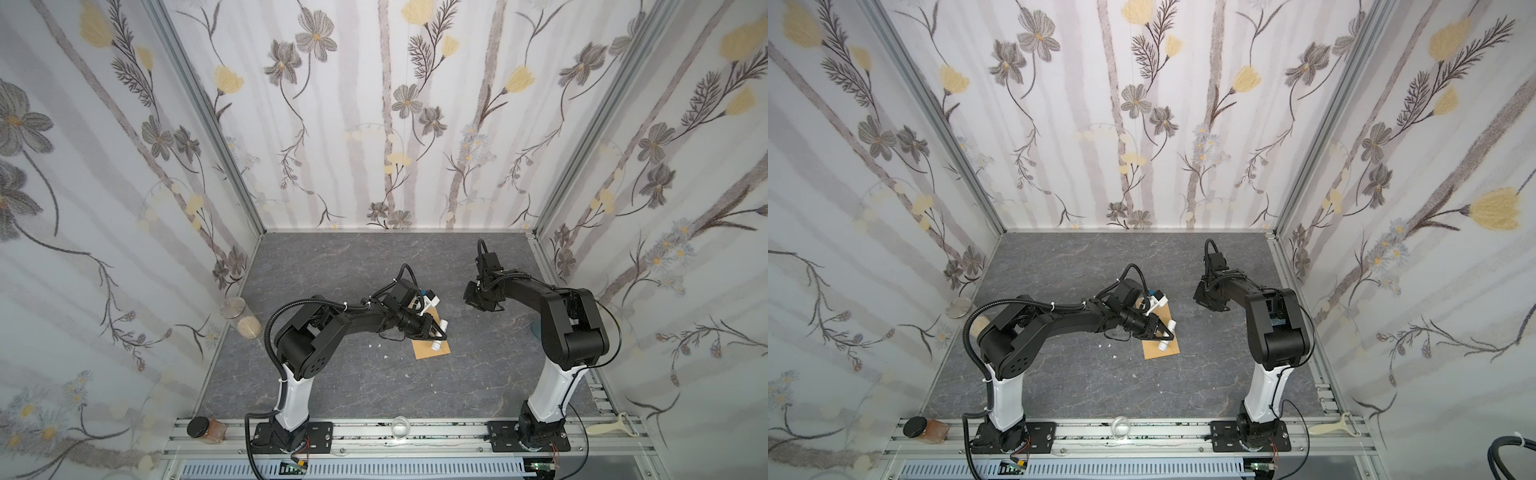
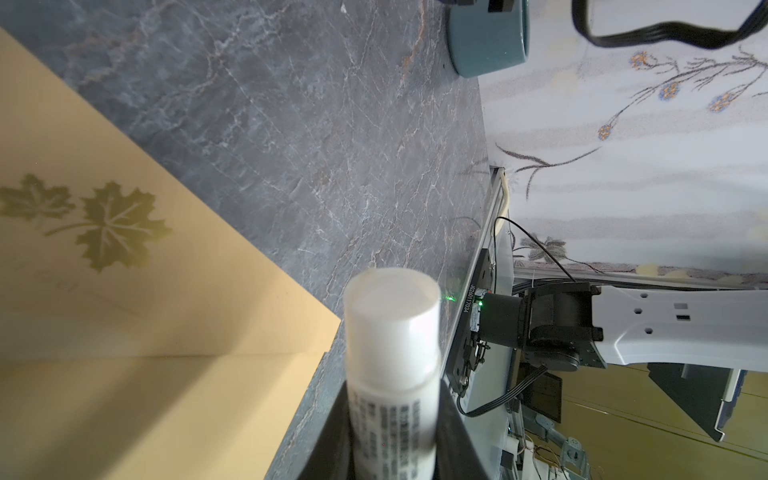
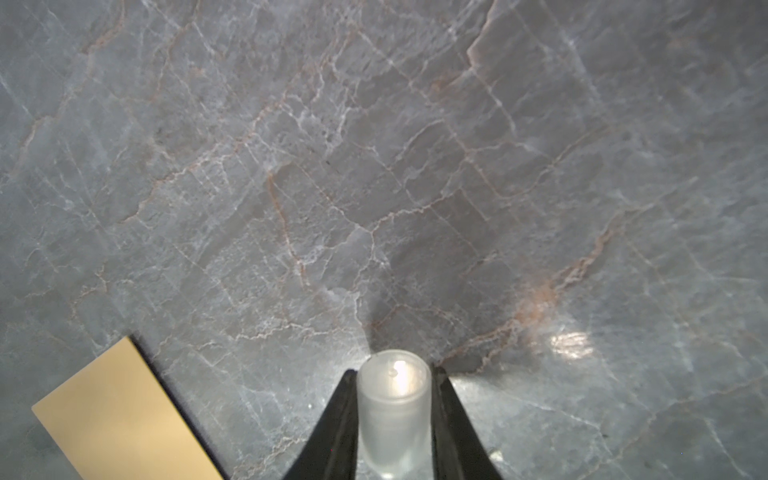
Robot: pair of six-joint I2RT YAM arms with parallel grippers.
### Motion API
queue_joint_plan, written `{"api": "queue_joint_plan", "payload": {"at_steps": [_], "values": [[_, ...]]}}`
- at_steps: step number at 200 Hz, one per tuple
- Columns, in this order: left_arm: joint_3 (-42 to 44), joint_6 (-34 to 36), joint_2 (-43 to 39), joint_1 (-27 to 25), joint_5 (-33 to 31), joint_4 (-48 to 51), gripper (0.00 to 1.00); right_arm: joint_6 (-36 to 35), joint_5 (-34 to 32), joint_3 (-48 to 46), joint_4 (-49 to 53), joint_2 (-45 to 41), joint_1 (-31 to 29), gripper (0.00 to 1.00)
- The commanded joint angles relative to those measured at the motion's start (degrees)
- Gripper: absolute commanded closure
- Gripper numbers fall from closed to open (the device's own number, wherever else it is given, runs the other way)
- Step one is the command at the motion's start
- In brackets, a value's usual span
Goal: Place the letter into the envelope and seal it
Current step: 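Lift the clear cap with the right gripper toward the glue stick in the left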
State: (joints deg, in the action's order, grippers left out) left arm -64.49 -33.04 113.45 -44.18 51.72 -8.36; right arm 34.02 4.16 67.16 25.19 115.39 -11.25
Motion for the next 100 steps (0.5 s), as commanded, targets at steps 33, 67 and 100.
{"api": "queue_joint_plan", "payload": {"at_steps": [33,67,100], "values": [[-5.01,-2.04,3.93,-0.67,3.00,-1.32,1.00,-0.04,1.39,-0.39,-1.52,-5.43,-0.35,0.72],[-9.15,-7.08,7.96,-1.48,4.01,-6.84,1.00,0.71,3.40,-2.29,-2.87,-9.26,-1.01,0.72],[-11.76,-12.61,11.03,-1.43,4.87,-13.01,1.00,2.27,5.62,-5.46,-5.55,-12.03,-1.75,0.72]]}}
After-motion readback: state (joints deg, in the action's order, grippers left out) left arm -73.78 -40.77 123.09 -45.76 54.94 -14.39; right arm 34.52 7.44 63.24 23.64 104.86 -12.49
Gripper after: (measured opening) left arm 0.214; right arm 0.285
